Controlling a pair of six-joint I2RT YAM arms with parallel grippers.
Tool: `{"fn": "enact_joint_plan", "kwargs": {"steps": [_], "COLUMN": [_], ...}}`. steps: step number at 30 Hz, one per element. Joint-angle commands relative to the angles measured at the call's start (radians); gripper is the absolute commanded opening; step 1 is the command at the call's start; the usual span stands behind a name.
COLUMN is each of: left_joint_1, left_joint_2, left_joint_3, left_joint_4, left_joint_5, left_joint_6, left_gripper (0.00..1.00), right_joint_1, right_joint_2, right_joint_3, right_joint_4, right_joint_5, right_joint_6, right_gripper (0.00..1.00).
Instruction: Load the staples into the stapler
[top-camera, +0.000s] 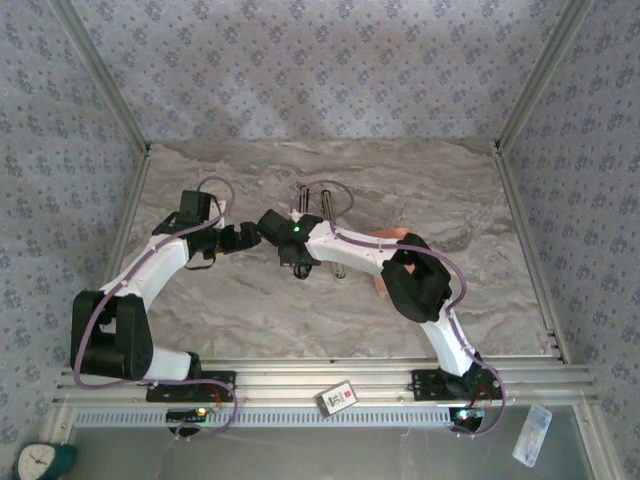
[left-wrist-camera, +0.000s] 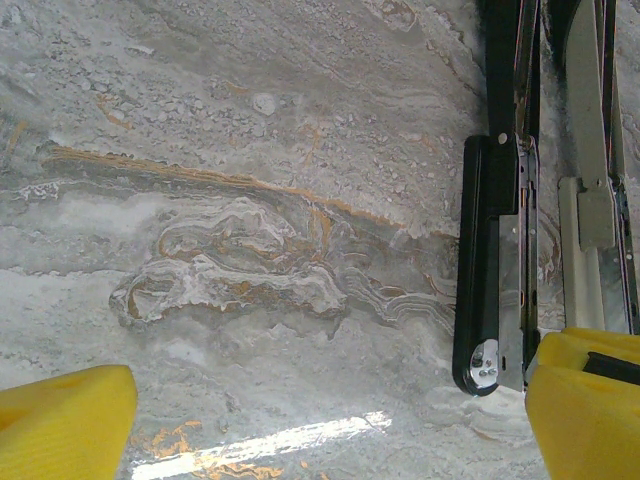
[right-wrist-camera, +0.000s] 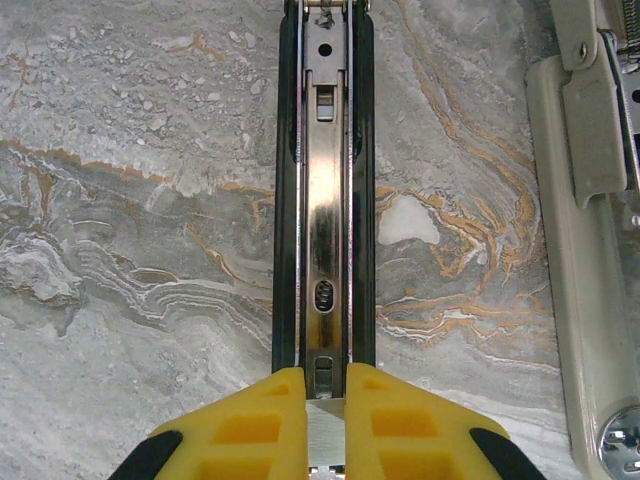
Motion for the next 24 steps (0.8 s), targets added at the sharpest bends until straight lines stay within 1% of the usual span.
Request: {"fn": "enact_joint_plan", "kwargs": {"steps": [1, 16, 24], "left_joint_1": [0.010, 0.010, 0.010], "left_joint_2": [0.005, 0.007, 0.008], "left_joint_3": [-0.006, -0.007, -0.006], "left_joint_4": [0.006, 0.010, 0.010], "left_joint_5": [0.015, 0.016, 0.015], "left_joint_6": [0.010, 0.009, 0.009], "left_gripper": [0.99, 1.00, 1.00], "right_joint_1": [-0.003, -0.001, 0.000], "right_joint_2": [-0.004, -0.001, -0.002], "right_joint_3": [-0.013, -0.023, -0.026], "right_joint_4": [-0.021, -0.027, -0.035], "right_joint_5": [0.018, 0.001, -0.005], "right_joint_6": [0.008, 0.011, 0.011], "right_gripper": [0.13, 0.13, 0.16]}}
